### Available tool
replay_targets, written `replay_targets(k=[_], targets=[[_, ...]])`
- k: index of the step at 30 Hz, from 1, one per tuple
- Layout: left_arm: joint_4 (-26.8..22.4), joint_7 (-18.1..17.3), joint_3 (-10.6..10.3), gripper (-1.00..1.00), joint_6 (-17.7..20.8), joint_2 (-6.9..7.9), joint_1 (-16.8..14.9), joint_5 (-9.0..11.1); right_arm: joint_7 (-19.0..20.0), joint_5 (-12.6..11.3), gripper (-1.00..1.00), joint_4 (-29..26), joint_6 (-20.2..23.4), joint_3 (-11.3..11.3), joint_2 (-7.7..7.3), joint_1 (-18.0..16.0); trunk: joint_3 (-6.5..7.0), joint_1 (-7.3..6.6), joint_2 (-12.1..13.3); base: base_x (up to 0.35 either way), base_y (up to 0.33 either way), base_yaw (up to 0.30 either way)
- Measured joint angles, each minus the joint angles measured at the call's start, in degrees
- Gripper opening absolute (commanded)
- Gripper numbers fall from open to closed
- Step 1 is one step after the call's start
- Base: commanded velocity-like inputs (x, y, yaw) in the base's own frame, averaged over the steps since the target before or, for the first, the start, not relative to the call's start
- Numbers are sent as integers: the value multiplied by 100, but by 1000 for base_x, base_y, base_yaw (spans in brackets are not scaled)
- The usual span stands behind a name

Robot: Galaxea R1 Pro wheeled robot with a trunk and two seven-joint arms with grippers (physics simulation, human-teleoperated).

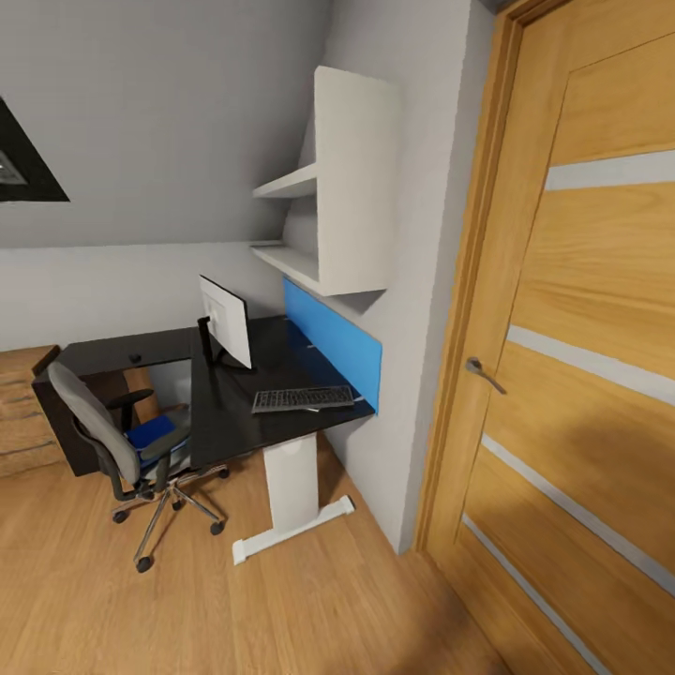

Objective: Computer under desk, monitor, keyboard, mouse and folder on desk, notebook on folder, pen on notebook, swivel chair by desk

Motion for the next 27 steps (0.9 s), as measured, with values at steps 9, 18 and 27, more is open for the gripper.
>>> replay_targets(k=[9, 18, 27], targets=[[27, -9, -1, 100, 0, 0, 0, 1, 0, 1, 100, 0, 79, 0, 3, 0, 0, 0, 0, 1, 1, 292], [28, -17, 6, 100, 1, 7, 0, 1, -1, -9, 100, 0, 194, 0, 3, 0, 0, 0, 0, 0, 0, 292], [276, -28, 18, 100, 14, 21, 0, -4, -3, -15, 100, 0, 200, 0, 3, 0, 0, 0, 0, 0, 0, 293]])
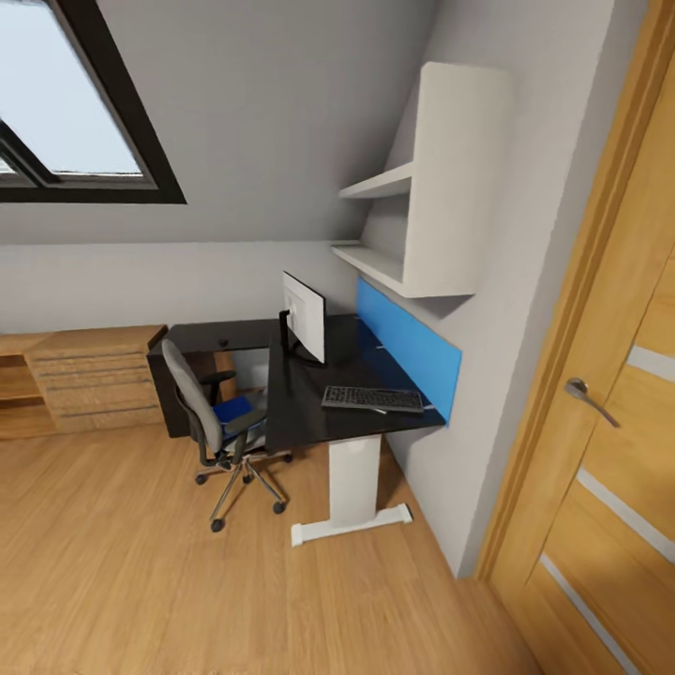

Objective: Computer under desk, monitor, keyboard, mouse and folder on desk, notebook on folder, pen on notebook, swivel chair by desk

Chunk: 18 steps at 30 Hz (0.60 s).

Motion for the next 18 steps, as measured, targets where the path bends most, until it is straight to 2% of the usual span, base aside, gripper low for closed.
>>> replay_targets(k=[4, 8, 18], targets=[[102, -184, -1, 100, 8, 25, 0, -4, 1, -10, 100, 0, -24, -6, 0, 0, 0, 0, 0, 0, 0, 294], [227, -513, 5, 100, 12, 32, 0, 6, -1, -15, 100, -1, -48, -8, 0, 0, 0, 0, 0, 0, 0, 294], [287, -636, 8, 100, 1, 36, -1, 42, 2, 5, 100, 0, -80, -8, -9, 0, 0, 0, 0, 0, 0, 294]])
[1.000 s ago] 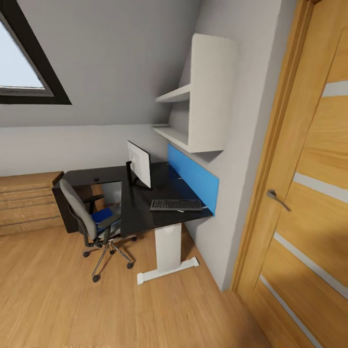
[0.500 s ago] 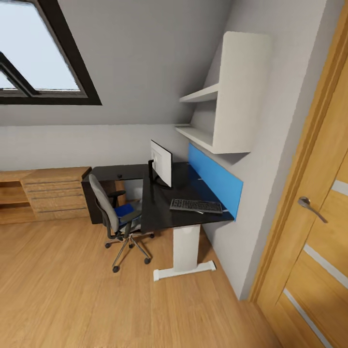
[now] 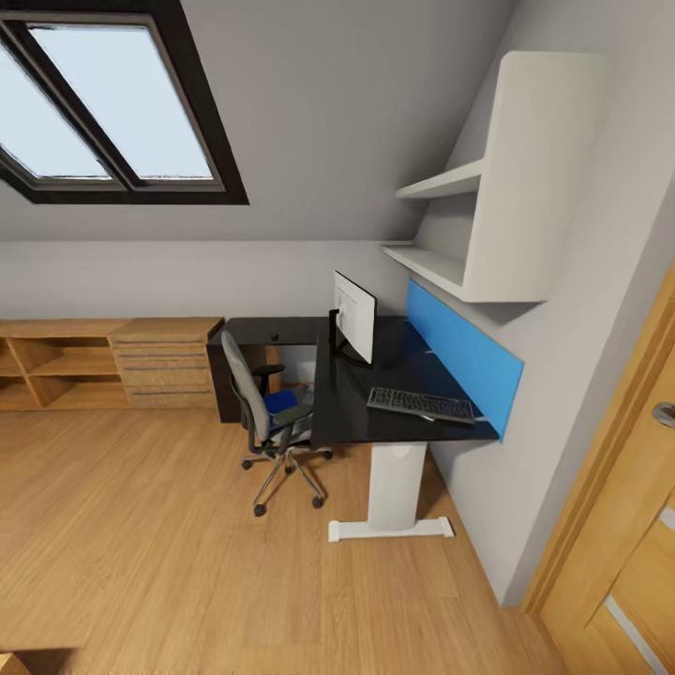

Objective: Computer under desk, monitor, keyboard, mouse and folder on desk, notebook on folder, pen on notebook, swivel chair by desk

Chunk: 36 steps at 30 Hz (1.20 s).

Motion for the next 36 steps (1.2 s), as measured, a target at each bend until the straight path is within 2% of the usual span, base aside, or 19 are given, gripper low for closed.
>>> replay_targets(k=[36], targets=[[3, -2, 34, 100, -120, -5, 0, 0, 0, 12, 100, 4, -2, -8, -9, 0, 0, 0, 1, 0, 3, 293]])
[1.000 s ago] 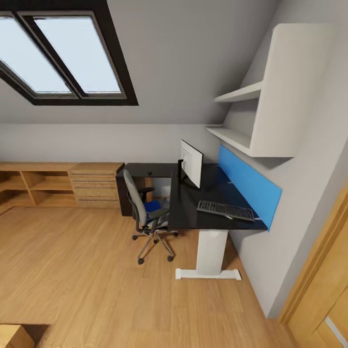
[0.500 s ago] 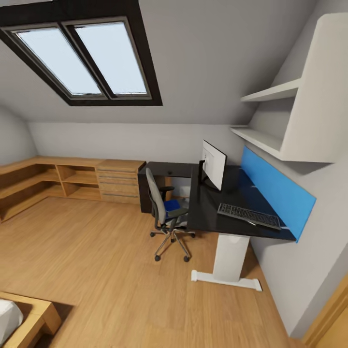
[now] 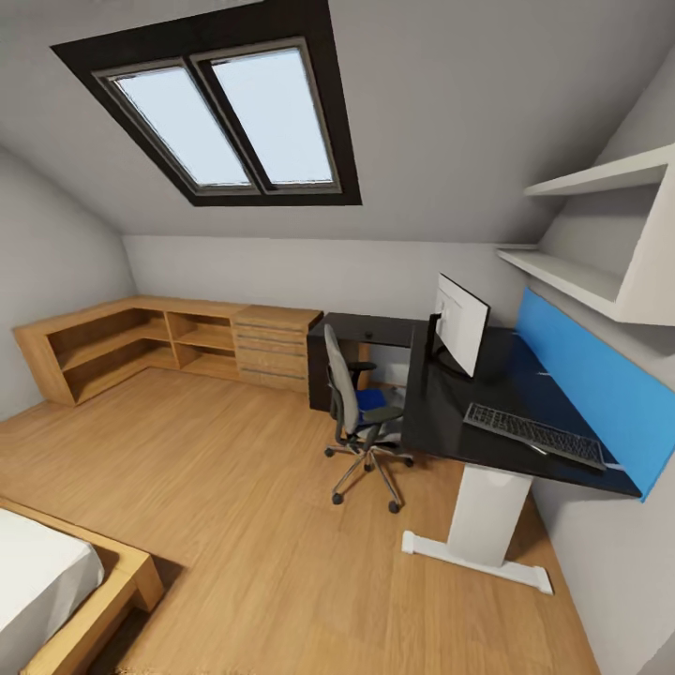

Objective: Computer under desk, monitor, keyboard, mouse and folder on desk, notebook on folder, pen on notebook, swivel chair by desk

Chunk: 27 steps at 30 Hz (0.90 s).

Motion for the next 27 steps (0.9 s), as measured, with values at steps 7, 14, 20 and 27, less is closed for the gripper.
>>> replay_targets(k=[7, 14, 20, 27], targets=[[0, 1, 2, 100, -299, -6, 0, -6, 27, 21, 100, 5, 15, 38, 0, 0, -4, 0, 1, 0, 247, 84], [0, 2, -20, 100, -336, -14, 0, -6, 56, 49, 100, 104, 15, 49, -10, 0, -4, 0, 1, 0, 317, 7], [0, 2, -19, 100, -328, -15, 0, -6, 58, 49, 100, 147, 5, 48, -12, 0, -4, 0, 1, 0, 323, 1], [0, 2, -26, 100, -328, -15, 0, -6, 62, 55, 100, 154, 2, 48, -10, 0, -4, 0, 1, 0, 323, 0]])
